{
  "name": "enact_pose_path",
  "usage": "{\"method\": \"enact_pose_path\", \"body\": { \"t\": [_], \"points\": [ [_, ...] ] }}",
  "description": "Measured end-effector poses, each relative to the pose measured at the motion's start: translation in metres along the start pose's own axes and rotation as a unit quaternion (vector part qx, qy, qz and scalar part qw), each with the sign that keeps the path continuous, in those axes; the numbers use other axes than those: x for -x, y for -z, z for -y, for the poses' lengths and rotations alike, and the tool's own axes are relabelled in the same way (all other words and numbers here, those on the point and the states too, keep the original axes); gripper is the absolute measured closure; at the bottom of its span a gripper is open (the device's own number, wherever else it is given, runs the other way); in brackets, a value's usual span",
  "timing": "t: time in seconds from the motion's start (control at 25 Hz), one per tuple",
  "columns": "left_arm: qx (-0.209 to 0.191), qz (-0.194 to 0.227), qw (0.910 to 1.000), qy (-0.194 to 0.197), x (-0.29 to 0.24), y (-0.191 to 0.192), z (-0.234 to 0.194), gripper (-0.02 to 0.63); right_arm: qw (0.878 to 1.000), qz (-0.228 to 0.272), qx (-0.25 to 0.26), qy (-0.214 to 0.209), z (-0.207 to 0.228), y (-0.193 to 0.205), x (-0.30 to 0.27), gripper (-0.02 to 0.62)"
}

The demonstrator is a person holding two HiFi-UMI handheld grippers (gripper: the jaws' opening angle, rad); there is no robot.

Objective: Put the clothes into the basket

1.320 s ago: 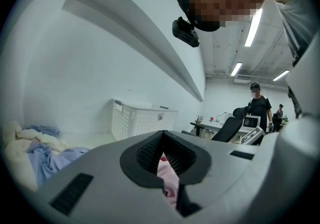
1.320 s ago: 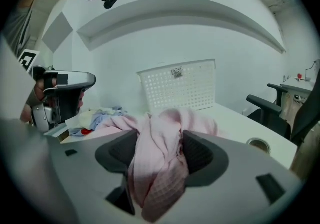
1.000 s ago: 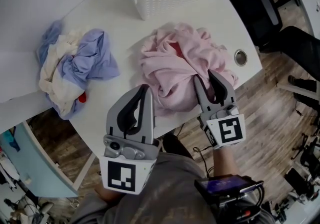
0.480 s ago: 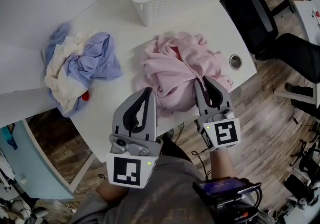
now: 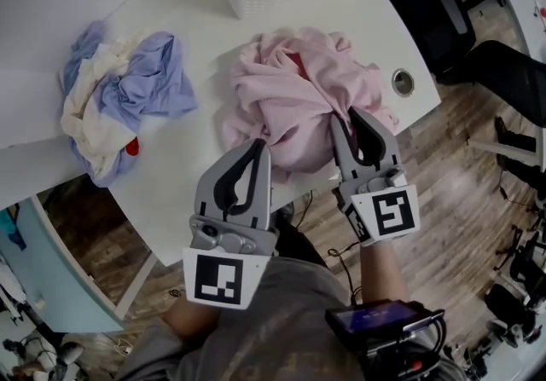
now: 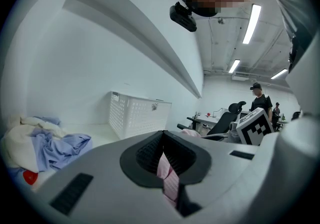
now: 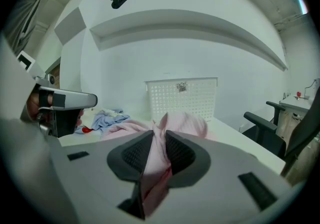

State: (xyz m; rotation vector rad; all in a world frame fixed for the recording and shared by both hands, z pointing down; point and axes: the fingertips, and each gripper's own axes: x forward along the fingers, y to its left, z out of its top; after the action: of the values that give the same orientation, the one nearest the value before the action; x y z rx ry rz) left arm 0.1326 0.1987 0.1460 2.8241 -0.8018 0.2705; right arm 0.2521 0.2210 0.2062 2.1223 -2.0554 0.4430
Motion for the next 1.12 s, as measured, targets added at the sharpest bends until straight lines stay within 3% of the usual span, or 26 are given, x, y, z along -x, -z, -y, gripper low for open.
{"method": "enact_pose_path", "body": {
  "t": [0.24, 0.32, 0.6, 0.88, 1.12],
  "points": [
    [-0.002, 0.002, 0.9997, 0.024, -0.007, 0.012, 0.012, 0.593, 0.999, 0.034, -0.009, -0.012, 0.002, 0.0, 0.01, 0.44],
    [-0.006, 0.001, 0.9994, 0.035, -0.008, 0.016, 0.017, 0.49, 0.999, 0.042, -0.009, -0.023, -0.001, 0.001, 0.015, 0.392],
    [-0.019, 0.007, 0.9987, 0.047, -0.008, 0.033, 0.032, 0.333, 0.997, 0.062, 0.007, -0.044, -0.002, 0.012, 0.033, 0.21],
    [-0.025, -0.004, 0.9988, 0.043, -0.015, 0.053, 0.024, 0.214, 0.997, -0.004, 0.057, -0.044, 0.017, 0.054, 0.038, 0.075],
    [-0.022, -0.028, 0.9982, 0.049, -0.03, 0.072, 0.009, 0.115, 0.993, -0.043, 0.102, -0.048, 0.034, 0.079, 0.024, 0.034]
  ]
}}
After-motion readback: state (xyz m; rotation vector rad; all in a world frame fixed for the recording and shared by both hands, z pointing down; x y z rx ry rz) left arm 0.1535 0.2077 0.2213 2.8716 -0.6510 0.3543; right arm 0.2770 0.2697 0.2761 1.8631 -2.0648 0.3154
